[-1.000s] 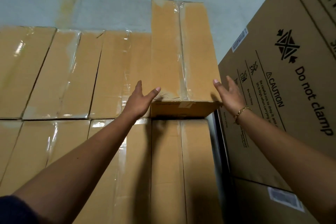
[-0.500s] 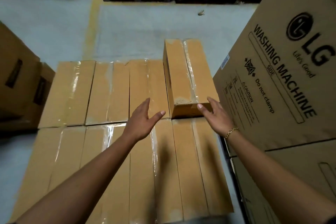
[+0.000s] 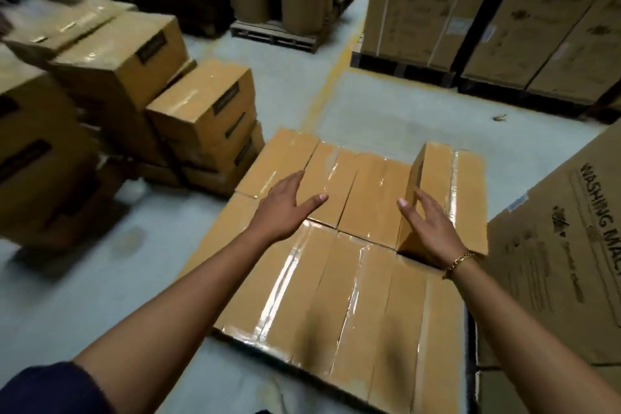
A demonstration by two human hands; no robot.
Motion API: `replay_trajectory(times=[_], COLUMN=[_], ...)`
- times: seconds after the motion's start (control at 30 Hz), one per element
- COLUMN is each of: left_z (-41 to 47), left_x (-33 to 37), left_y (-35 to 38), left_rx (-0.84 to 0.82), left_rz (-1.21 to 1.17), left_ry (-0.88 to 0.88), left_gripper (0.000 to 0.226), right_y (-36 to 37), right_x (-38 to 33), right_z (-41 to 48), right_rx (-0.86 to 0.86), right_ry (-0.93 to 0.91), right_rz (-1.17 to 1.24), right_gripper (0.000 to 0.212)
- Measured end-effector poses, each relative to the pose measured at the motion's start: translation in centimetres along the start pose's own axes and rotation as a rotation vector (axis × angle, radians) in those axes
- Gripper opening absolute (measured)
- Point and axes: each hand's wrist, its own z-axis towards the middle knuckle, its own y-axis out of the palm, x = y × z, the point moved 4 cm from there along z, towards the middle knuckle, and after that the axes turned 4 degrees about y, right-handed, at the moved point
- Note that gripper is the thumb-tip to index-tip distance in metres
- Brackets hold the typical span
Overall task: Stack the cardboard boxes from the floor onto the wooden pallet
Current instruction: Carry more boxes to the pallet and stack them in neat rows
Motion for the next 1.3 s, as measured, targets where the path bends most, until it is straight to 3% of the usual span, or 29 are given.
replay_trajectory(times=[0.37, 0.73, 1.0, 1.17, 1.3], left_z=[-10.8, -14.7, -8.4, 0.7, 9.5], left_x=[-15.5, -35.3, -43.4, -48.2, -51.9], left_y=[-18.7, -37.2, -42.4, -44.6, -45.9], left_rx=[0.210, 0.176, 0.135, 0.078, 0.013], left_rz=[-0.049, -0.073, -0.130, -0.131, -0.137], left_ry=[-0.210, -0.340, -0.368, -0.361, -0.353], left_gripper=[0.083, 0.081, 0.074, 0.087, 0.079], right_y=[14.8, 34.5, 41.3, 45.7, 49.8], right_x=[-18.3, -34.3, -38.7, -41.2, -43.7], right_z=[-1.4, -1.2, 3.9, 11.8, 19.1], right_rx=[-0.162, -0.255, -0.238, -0.182, -0.168], right_ry=[-0.159, -0.061, 0.025, 0.063, 0.115], right_rz=[0.072, 0.243, 0.262, 0.298, 0.313], right_gripper=[0.070, 0.058, 0.055, 0.052, 0.051])
